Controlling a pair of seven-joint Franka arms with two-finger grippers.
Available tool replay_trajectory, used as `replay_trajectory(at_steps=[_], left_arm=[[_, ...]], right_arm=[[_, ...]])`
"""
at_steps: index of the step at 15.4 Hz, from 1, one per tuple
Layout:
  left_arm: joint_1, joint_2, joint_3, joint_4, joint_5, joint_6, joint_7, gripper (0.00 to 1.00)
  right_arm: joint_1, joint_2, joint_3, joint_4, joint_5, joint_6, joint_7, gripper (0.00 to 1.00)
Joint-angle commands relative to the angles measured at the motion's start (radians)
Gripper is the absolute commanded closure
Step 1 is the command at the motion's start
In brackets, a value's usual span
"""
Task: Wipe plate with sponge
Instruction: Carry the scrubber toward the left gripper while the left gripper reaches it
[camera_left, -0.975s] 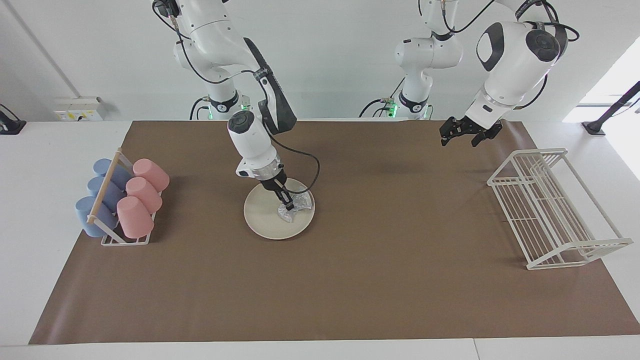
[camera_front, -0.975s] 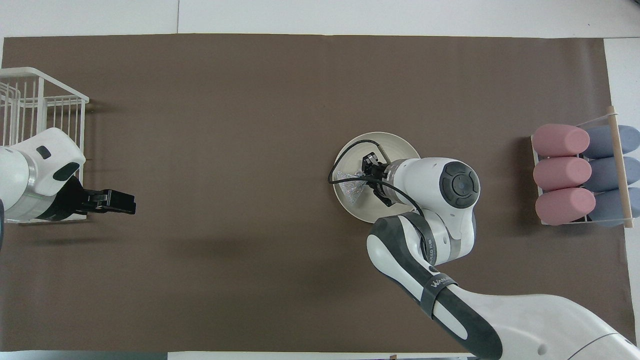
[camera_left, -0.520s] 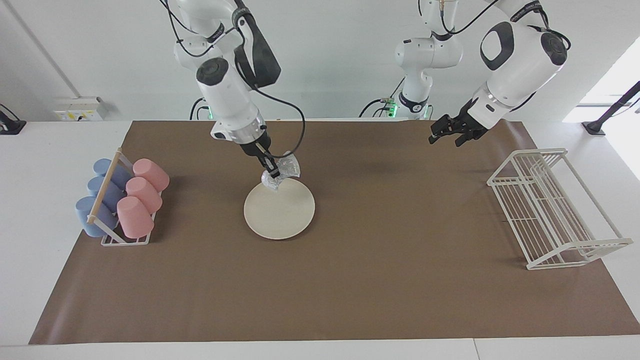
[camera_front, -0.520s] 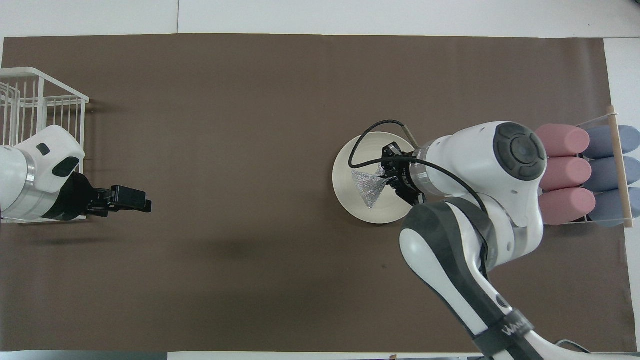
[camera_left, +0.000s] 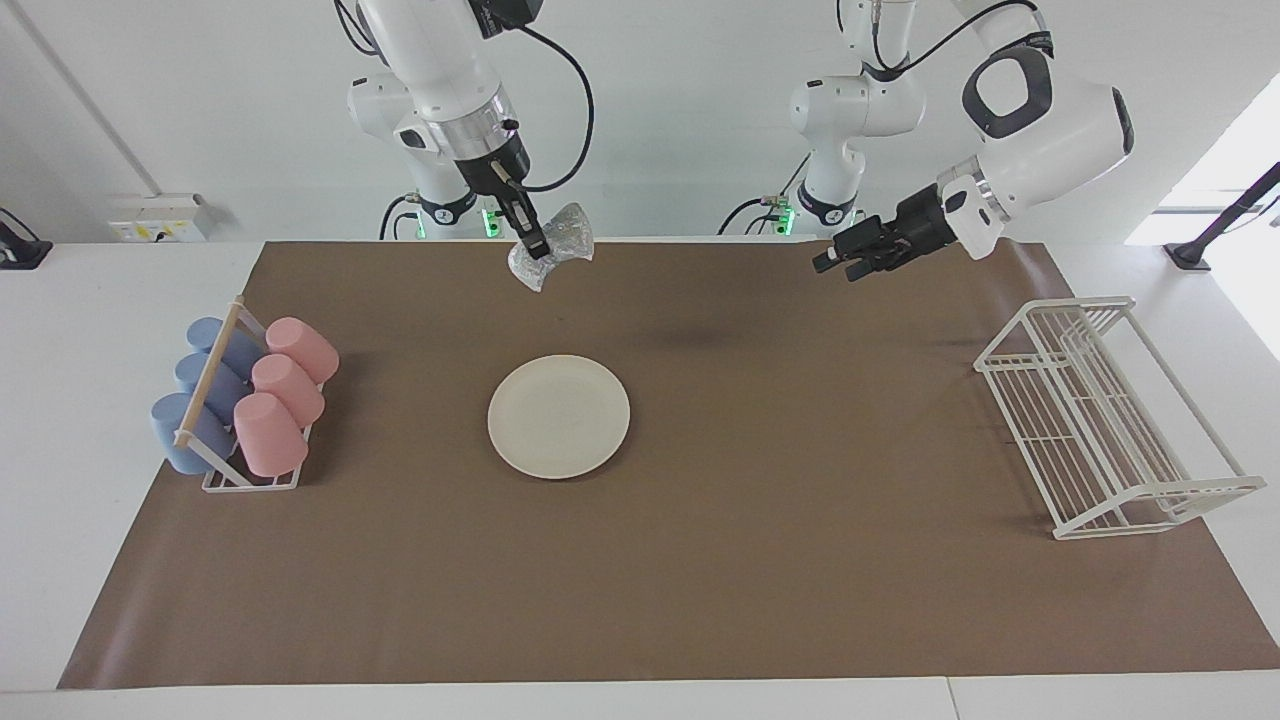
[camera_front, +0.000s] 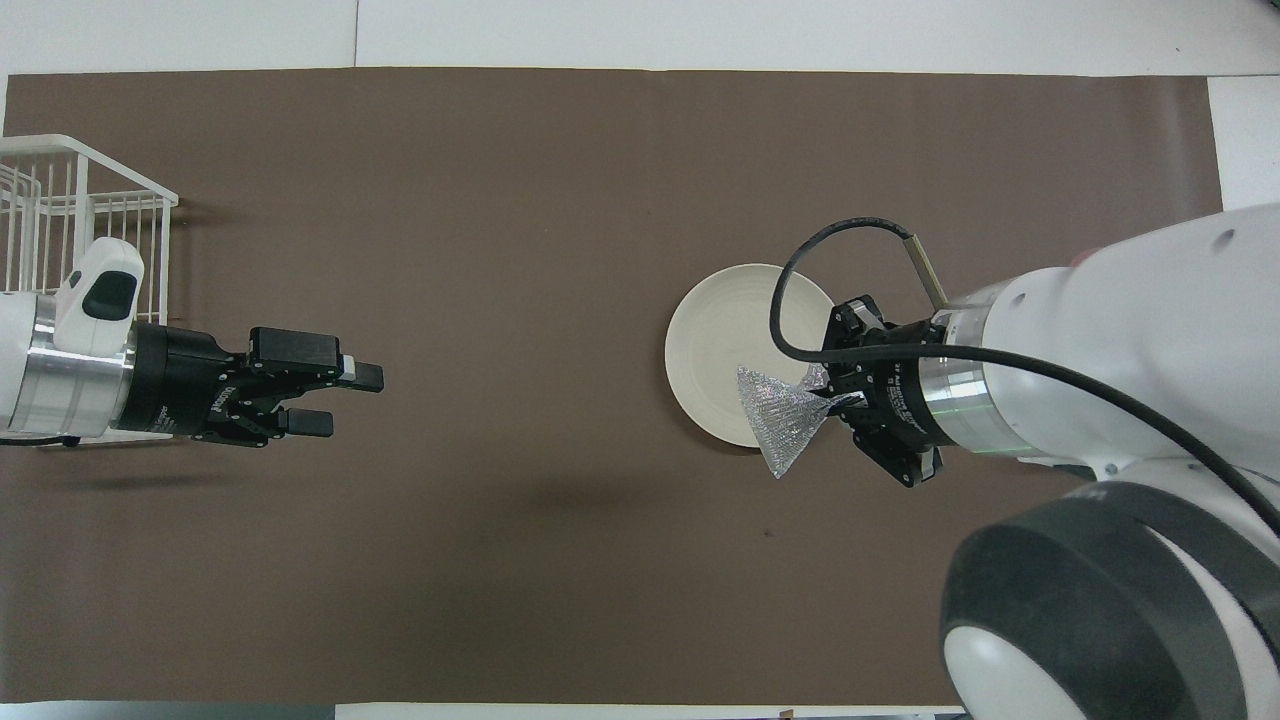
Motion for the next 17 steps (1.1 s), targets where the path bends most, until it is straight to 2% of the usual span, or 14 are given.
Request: replay_trajectory(at_steps=[1,5,9,12,17], left_arm=[[-0.063,-0.014,0.005,-0.024,-0.130,0.084,-0.072,0.00],[-0.142,-0.014,0.004,-0.024,-0.236,0.116,-0.071,0.00],[-0.206,-0.015,0.004,-0.024,-0.305,0.177,-0.081,0.00],[-0.304,-0.013,0.004,-0.027,-0.319,0.295,-0.152,0.00],[-0.389,-0.013,0.004,-0.035,-0.336,0.390,-0.151,0.00]], right_arm=[[0.088,0.019,0.010,0.017,-0.018,0.043,0.147,1.00],[0.122,0.019,0.013,0.008,-0.027,0.104,0.218,1.00],[0.134,0.019,0.014,0.000,-0.038,0.108,0.225,1.00],[0.134,0.017,0.014,0.000,-0.044,0.108,0.223,1.00],[0.134,0.017,0.014,-0.002,-0.044,0.106,0.223,1.00]])
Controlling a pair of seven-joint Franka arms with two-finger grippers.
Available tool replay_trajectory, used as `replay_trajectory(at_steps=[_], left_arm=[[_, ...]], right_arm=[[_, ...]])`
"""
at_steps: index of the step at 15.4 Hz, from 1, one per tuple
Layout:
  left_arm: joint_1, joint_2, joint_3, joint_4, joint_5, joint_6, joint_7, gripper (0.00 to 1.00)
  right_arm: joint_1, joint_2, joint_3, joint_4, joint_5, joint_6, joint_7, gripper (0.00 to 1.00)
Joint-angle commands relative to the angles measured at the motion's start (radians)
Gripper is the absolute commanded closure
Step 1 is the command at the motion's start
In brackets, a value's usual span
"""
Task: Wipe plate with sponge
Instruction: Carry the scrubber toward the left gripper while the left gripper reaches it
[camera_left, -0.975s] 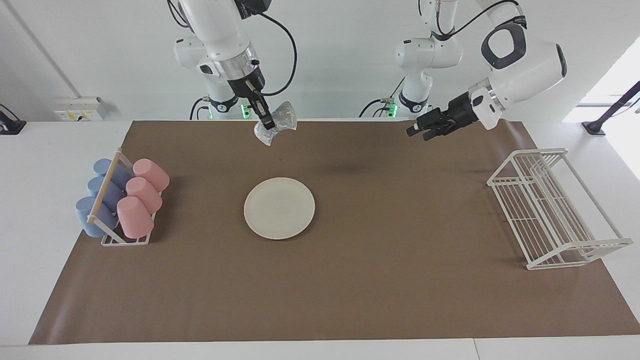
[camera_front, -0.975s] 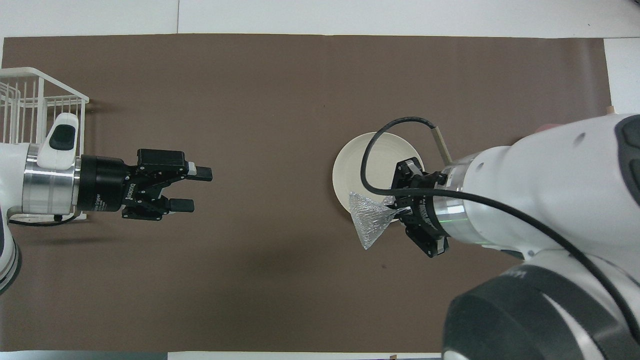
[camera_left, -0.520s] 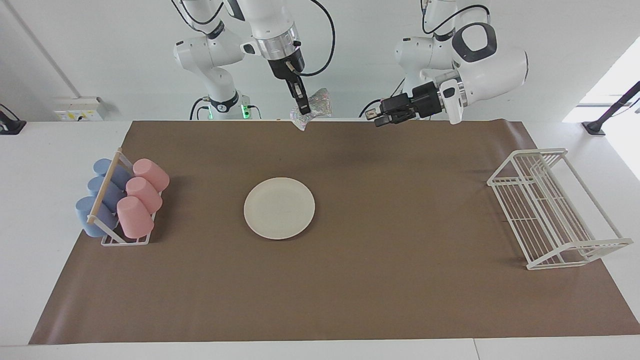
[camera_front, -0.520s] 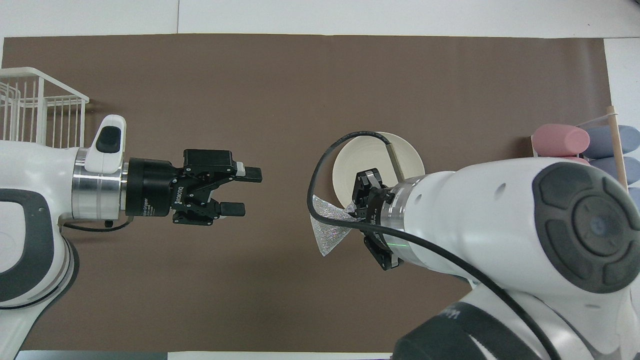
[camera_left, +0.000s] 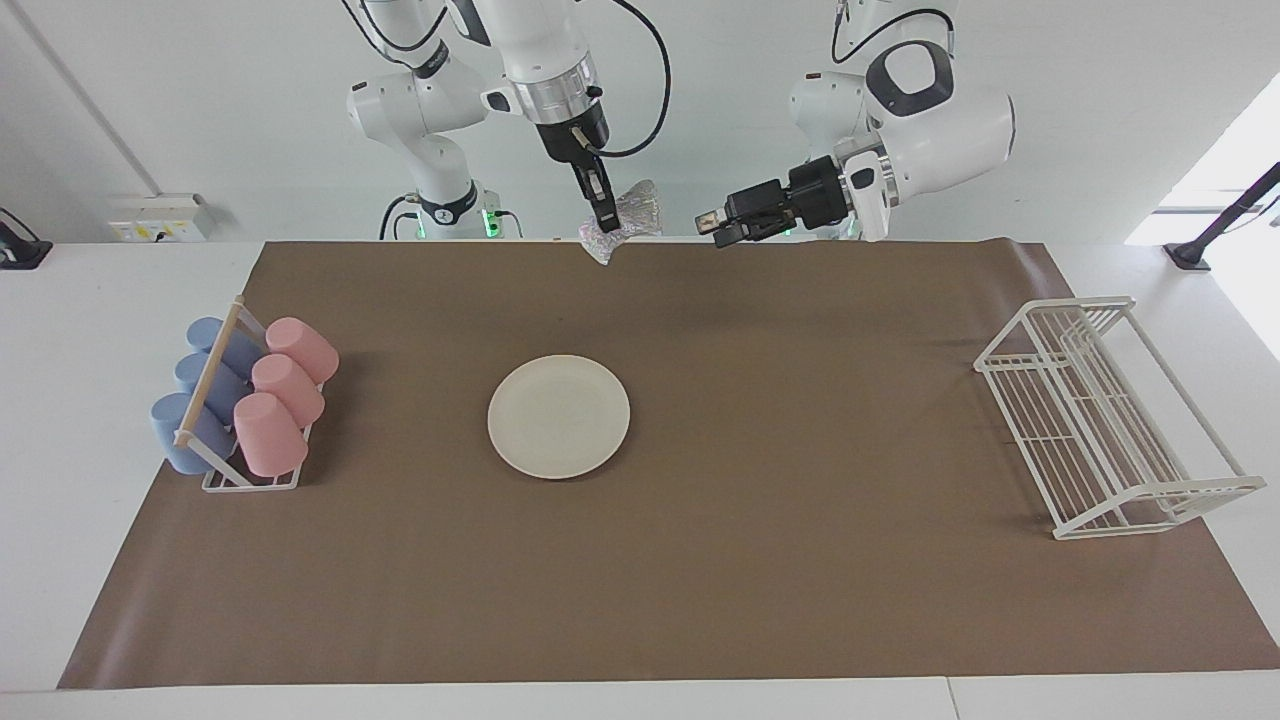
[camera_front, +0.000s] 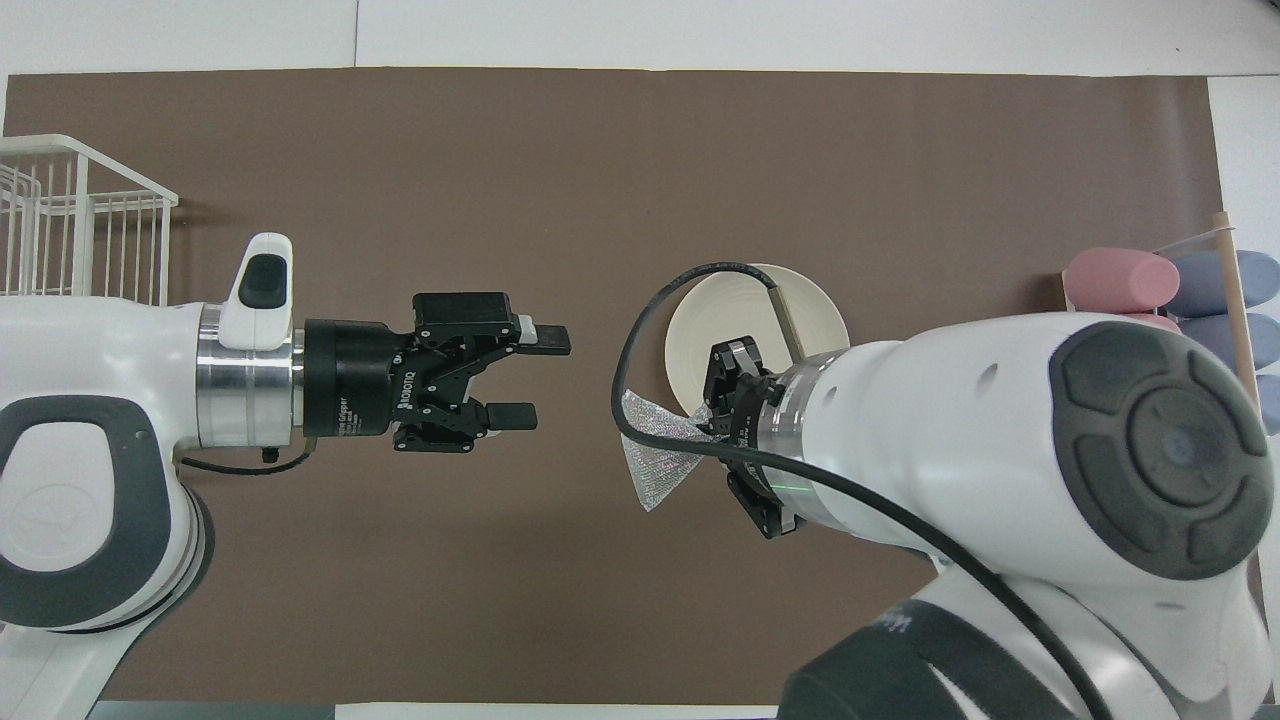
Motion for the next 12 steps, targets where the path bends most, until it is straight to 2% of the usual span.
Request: replay_trajectory(at_steps=[1,2,3,7,8,12], left_arm=[[-0.074,-0.015,0.013,-0.030,-0.021,0.096,-0.009,0.01],[-0.091,-0.015,0.013,-0.032,-0.022,0.122,-0.010,0.05],[-0.094,-0.015,0.013,-0.035,-0.022,0.130,-0.012,0.14],[-0.089,-0.021,0.013,-0.036,-0.022,0.075,-0.015,0.89],[-0.082,-0.021,0.014,-0.033,-0.021,0.049,-0.015,1.00],[-0.074,-0.030,0.016,-0.030,-0.021,0.024,-0.062,1.00]], right_arm=[[0.001,-0.001,0.004,-0.004,-0.022,0.009,0.016,1.00],[0.001,-0.001,0.004,-0.004,-0.022,0.007,0.016,1.00],[0.001,-0.001,0.004,-0.004,-0.022,0.007,0.016,1.00],[0.001,-0.001,0.002,-0.004,-0.022,0.006,0.016,1.00],[0.001,-0.001,0.004,-0.002,-0.022,0.006,0.016,1.00],[0.001,-0.001,0.004,-0.002,-0.022,0.007,0.014,1.00]])
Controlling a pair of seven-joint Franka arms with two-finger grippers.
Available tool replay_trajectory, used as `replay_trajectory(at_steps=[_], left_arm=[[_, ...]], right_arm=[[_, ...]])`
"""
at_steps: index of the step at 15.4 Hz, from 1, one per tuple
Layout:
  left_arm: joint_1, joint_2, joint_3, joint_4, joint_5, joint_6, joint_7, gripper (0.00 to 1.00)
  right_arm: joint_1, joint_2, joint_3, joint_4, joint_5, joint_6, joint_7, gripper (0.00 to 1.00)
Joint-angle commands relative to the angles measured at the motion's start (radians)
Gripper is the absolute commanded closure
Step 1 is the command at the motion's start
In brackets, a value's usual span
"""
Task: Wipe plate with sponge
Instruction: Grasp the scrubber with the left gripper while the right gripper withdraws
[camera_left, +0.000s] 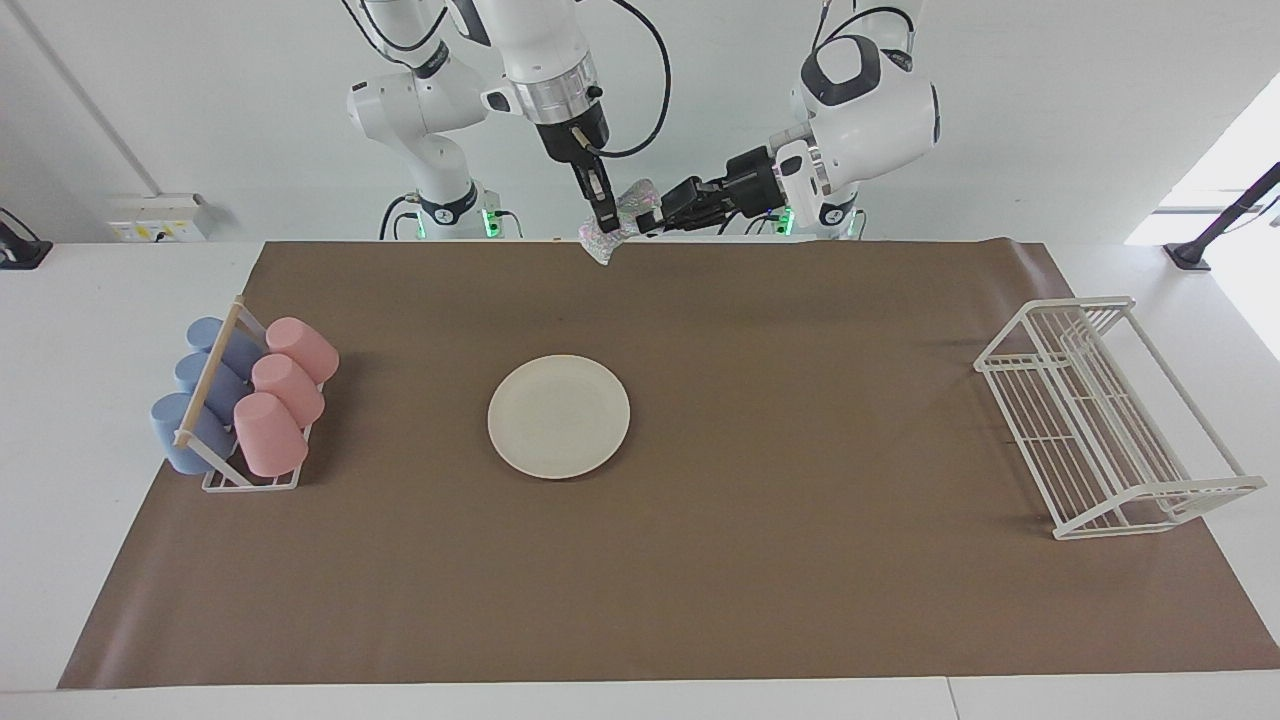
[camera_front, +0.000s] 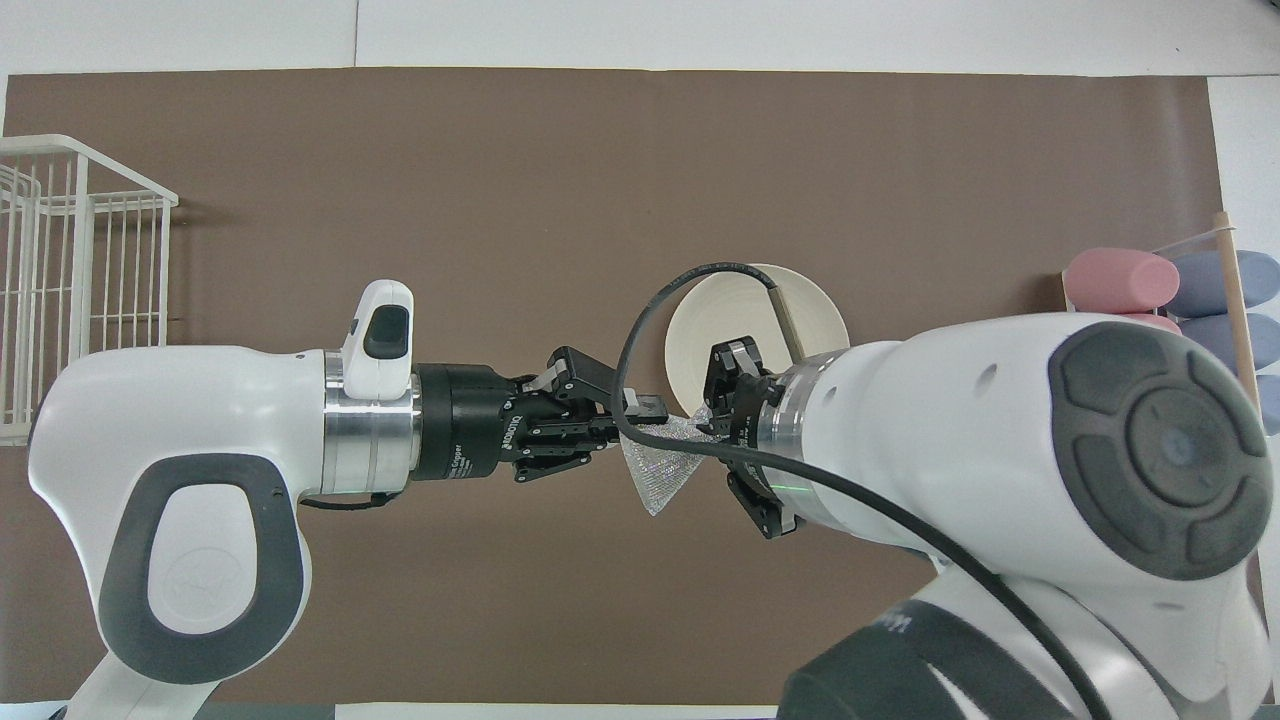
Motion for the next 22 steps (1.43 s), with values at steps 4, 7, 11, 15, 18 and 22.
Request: replay_trajectory(at_steps=[4,7,11,15,18,22], left_arm=[[0.003,-0.032,0.010,-0.011,-0.014,-0.026,-0.082,1.00],[0.005,-0.034,0.013,-0.009,-0.014,-0.028,-0.088,1.00],[0.023,-0.034,0.014,-0.011,-0.013,-0.045,-0.099,1.00],[0.045,-0.034,0.014,-0.011,-0.010,-0.060,-0.102,1.00],[0.069,-0.035,0.014,-0.015,0.000,-0.072,-0.108,1.00],[0.112,-0.038,0.014,-0.024,0.104,-0.095,-0.117,1.00]], right_arm=[[-0.001,-0.003,0.002,-0.002,-0.024,-0.007,0.005,1.00],[-0.005,-0.006,0.002,-0.004,-0.025,-0.036,-0.065,0.22],[-0.048,-0.007,-0.003,-0.007,-0.025,-0.054,-0.309,0.00],[-0.143,-0.018,-0.004,-0.043,-0.025,-0.057,-0.684,0.00],[-0.243,-0.018,-0.006,-0.047,-0.025,-0.079,-0.988,0.00],[-0.349,-0.018,-0.006,-0.059,-0.031,-0.097,-1.277,0.00]])
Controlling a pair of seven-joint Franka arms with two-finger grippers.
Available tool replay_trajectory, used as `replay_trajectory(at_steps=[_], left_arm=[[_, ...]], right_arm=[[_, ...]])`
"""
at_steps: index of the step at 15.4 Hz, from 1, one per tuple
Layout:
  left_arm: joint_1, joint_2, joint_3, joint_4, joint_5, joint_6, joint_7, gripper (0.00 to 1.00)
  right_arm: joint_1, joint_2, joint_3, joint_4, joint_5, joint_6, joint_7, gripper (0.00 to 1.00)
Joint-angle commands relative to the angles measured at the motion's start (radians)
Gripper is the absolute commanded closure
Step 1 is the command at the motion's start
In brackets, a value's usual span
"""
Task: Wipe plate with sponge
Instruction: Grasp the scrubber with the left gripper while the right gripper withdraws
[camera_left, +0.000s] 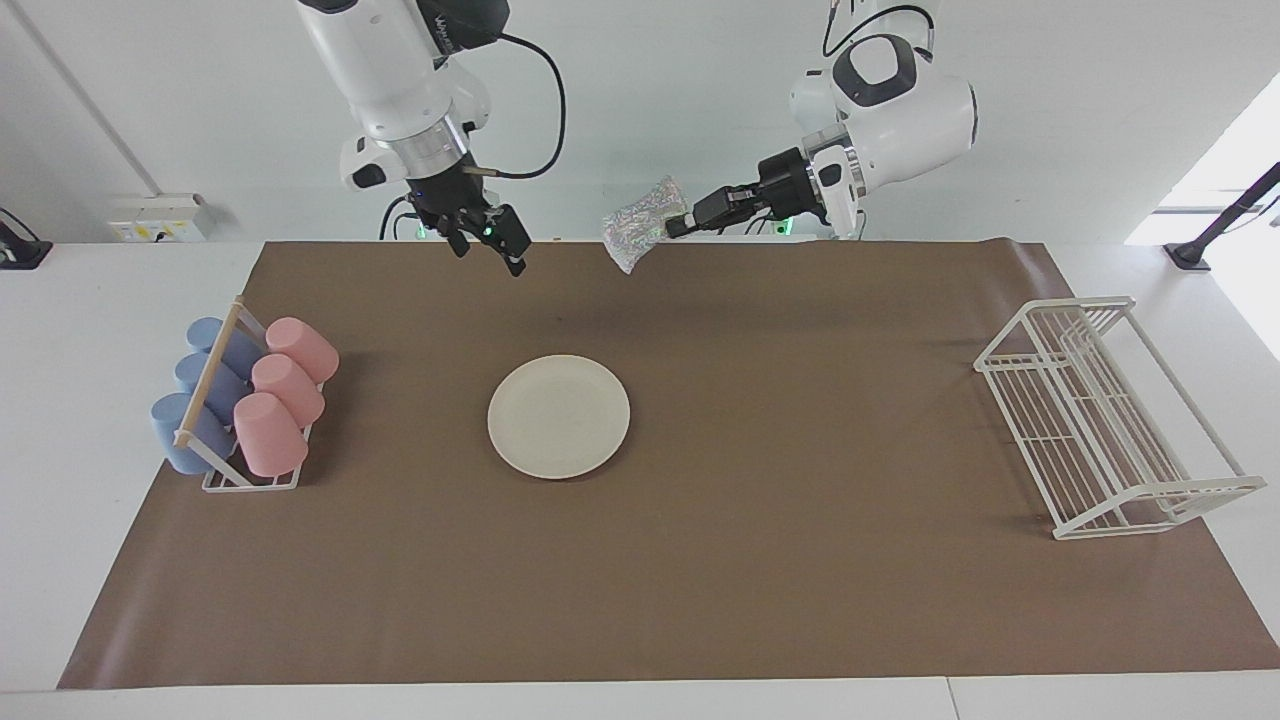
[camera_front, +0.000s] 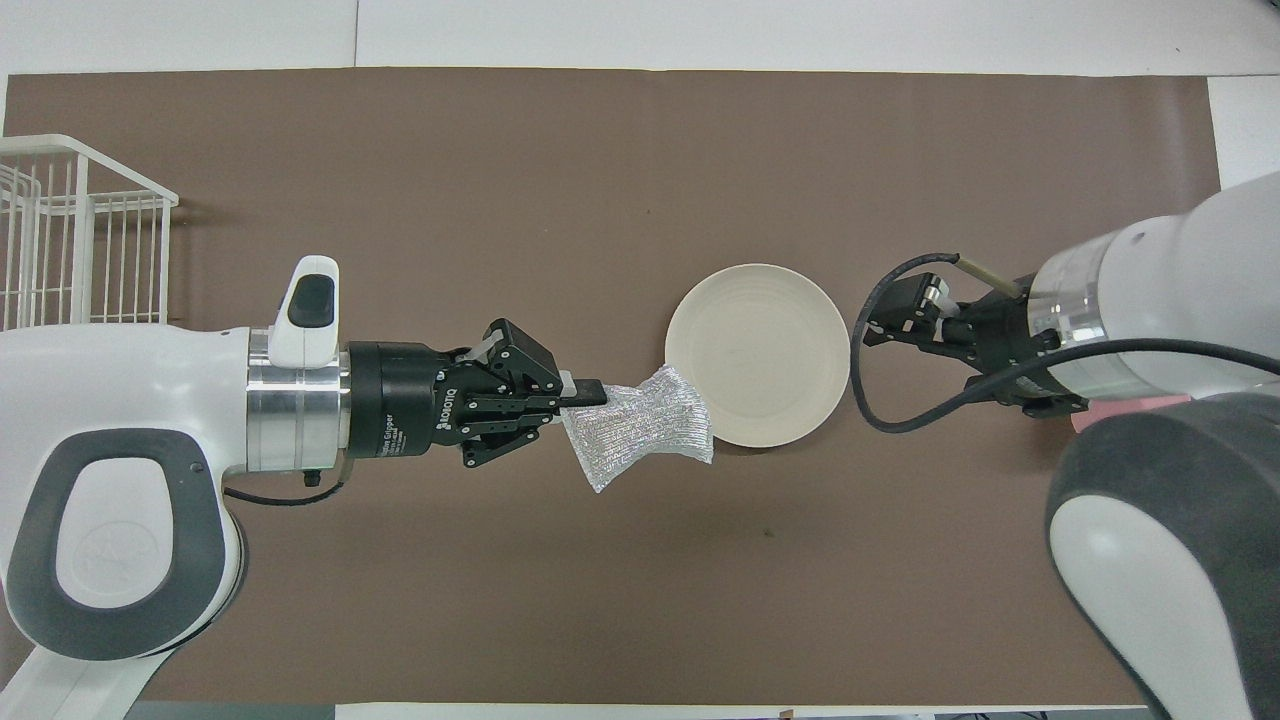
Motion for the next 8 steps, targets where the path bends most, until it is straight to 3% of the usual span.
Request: replay_trajectory(at_steps=[1,8], left_arm=[[0.057,-0.031,-0.003,-0.031,0.062,-0.045,-0.019,1.00],[0.187,-0.034,-0.003,-0.028,0.283,-0.261,0.001,1.00]], right_arm=[[-0.053,-0.019,0.013,-0.036,-0.034,0.009,-0.212,0.00],[-0.131,-0.002,0.010,-0.030,-0.122,0.083,-0.541,0.00]])
